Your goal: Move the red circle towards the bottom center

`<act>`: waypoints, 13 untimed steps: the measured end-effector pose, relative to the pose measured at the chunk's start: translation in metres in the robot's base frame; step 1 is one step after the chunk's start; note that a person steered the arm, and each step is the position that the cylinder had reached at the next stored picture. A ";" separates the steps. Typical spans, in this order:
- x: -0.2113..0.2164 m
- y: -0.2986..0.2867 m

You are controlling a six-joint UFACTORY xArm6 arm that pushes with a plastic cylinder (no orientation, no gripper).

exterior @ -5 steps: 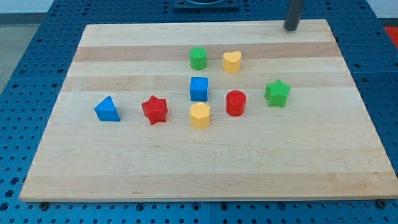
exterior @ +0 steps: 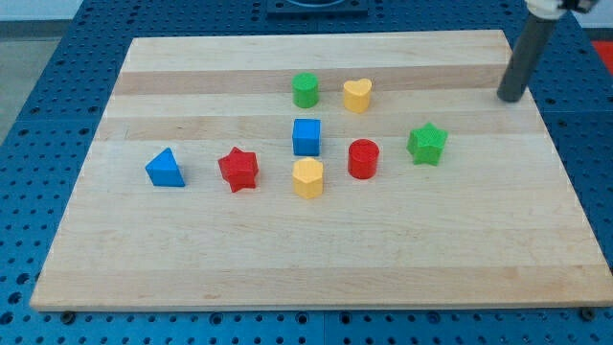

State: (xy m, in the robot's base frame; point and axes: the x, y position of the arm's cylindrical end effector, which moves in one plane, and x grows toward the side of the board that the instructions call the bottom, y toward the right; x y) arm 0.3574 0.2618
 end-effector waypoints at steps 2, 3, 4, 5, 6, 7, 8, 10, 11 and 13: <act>0.069 0.003; 0.076 0.003; 0.094 0.003; 0.107 0.002; 0.119 -0.003; 0.149 -0.016; 0.175 -0.060; 0.165 -0.105; 0.128 -0.125; 0.076 -0.163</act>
State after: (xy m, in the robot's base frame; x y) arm 0.4338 0.0991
